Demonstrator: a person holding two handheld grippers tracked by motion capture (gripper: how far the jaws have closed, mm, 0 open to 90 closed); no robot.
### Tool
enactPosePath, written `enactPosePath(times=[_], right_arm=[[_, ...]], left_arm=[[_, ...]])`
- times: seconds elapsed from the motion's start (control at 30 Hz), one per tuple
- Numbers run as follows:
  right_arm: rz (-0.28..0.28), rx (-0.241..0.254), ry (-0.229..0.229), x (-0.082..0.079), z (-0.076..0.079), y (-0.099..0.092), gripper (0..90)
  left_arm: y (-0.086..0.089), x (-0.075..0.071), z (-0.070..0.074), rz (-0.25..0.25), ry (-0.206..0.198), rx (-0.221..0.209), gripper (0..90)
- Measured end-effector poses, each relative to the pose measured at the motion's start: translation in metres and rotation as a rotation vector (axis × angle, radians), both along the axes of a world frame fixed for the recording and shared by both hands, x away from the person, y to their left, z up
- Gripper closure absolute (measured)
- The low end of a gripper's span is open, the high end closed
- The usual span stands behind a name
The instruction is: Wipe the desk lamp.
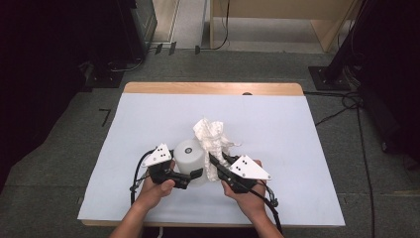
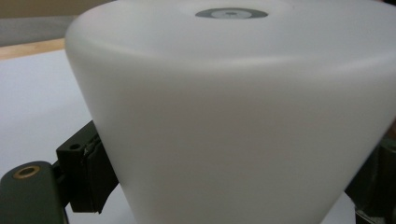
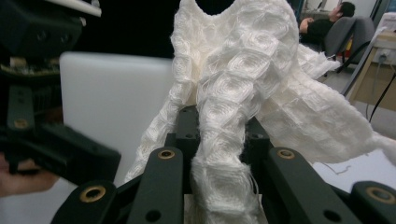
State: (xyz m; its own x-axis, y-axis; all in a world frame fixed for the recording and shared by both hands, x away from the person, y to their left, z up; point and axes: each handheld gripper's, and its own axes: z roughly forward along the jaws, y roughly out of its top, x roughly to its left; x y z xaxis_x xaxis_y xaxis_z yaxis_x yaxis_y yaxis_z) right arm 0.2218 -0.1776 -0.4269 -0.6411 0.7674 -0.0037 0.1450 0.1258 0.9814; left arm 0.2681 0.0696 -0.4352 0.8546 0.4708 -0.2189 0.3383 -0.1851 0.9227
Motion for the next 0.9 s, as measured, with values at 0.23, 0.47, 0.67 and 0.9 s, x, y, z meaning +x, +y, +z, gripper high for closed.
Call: enactPosePath(times=[0.23, 0.47, 0.67, 0.9], right_arm=[[0.008, -0.048, 0.043, 0.003, -0.016, 0.008, 74.7], [-0.016, -0.049, 0.029, 0.006, -0.014, 0.001, 74.0], [-0.080, -0.020, 0.010, 0.010, -0.004, -0.020, 73.8], [-0.161, 0.014, -0.013, 0.014, 0.006, -0.045, 73.8]], left_arm=[[0.011, 0.002, 0.007, 0.027, -0.004, -0.040, 8.5], [0.010, 0.004, 0.004, 0.052, -0.025, -0.009, 8.5], [0.004, 0.007, -0.011, 0.226, -0.099, 0.142, 8.4], [0.006, 0.014, -0.027, 0.370, -0.103, 0.195, 8.4]])
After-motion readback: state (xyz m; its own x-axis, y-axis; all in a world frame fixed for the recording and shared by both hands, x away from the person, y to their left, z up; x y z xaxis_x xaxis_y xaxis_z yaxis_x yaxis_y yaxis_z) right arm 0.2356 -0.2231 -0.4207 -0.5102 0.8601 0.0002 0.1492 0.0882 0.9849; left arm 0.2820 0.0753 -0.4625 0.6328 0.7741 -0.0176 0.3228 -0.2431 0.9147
